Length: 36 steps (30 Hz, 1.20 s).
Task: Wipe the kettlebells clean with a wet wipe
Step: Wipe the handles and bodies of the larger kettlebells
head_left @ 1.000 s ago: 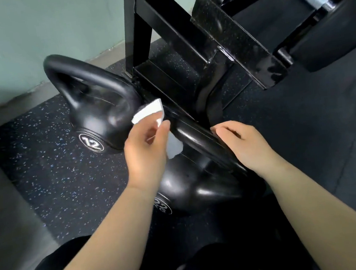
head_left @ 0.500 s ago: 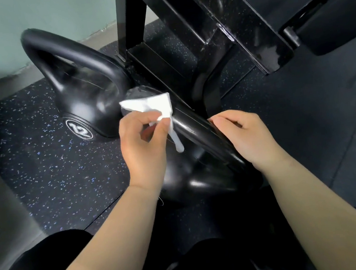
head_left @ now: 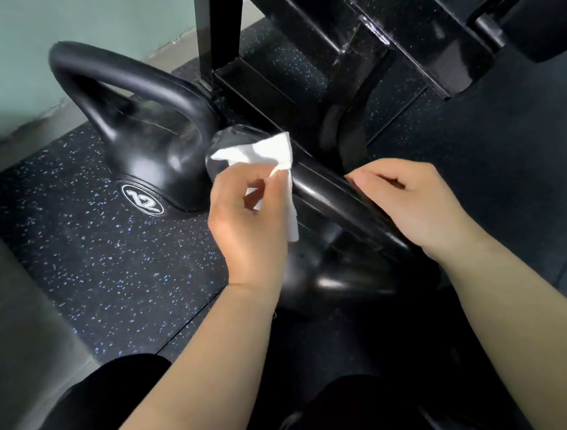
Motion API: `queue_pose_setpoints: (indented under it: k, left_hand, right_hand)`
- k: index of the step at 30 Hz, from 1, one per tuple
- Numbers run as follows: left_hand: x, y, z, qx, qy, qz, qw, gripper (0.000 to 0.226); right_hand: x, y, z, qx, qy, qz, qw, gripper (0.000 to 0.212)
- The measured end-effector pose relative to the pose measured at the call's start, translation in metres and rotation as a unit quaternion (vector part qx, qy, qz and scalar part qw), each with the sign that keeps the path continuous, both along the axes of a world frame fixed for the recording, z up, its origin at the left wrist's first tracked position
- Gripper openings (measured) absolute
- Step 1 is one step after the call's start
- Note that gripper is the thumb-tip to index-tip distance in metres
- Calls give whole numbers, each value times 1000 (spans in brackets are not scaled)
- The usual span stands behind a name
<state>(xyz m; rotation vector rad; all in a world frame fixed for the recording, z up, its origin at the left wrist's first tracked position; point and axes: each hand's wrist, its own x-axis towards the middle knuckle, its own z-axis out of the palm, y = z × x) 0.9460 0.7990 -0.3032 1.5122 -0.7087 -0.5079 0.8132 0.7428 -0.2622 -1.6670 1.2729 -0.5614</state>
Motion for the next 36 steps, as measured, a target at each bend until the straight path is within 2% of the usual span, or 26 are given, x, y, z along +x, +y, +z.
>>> queue_pose_setpoints:
  k: [3,5,7,9,12,14,17,18,19,21,23,25,28,30,32,36]
  left_hand:
    - [-35,19,2,-1,-61,-102,993,17]
    - [-50,29,1,-9,-64,-165,984,11]
    - [-46,27,0,12,-56,-152,987,18]
    - [-31,18,4,36,-25,-67,997,31]
    - [-12,2,12,45,26,19,998,31]
    - [-14,3,15,49,6,-5,999,27]
    - [-43,20,13,63,-16,-105,992,22]
    - [-54,27,11,72,27,-137,988,22]
    - [-61,33,12,87,119,-159,976,23]
    - [-61,38,10,111,359,-189,907,18]
    - [-43,33,4,106,483,-173,852,9]
    - [-20,22,-1,79,525,-134,837,21]
    - [6,4,3,26,540,-89,836,28]
    - [18,-7,5,-17,569,-69,819,34]
    - [22,-14,4,-40,591,-94,800,35]
    - [-10,1,-8,-12,526,-216,823,34]
  right_hand:
    - [0,0,-2,-2,0,-6,1000,25]
    - [-2,0,-2,7,-2,-6,1000,24]
    - [-3,0,-2,2,-2,-3,1000,23]
    - [-4,0,-2,-6,0,-1,1000,21]
    - [-2,-1,-2,-5,7,-2,1000,18]
    - [-1,-2,-2,-8,14,0,1000,18]
    - [1,-1,-2,-36,28,11,999,19]
    - [1,0,-1,-41,28,12,999,19]
    - [0,1,-1,-41,28,10,999,19]
    - [-1,2,-1,-34,31,5,999,19]
    - [-2,4,0,-28,36,-1,999,24]
    - [-2,5,1,-30,34,-1,999,27]
    - [-2,6,2,-40,31,-2,999,28]
    - [-2,6,2,-44,36,-4,998,27]
    - [-1,5,3,-46,43,-6,998,24]
    - [1,6,3,-38,47,-16,998,23]
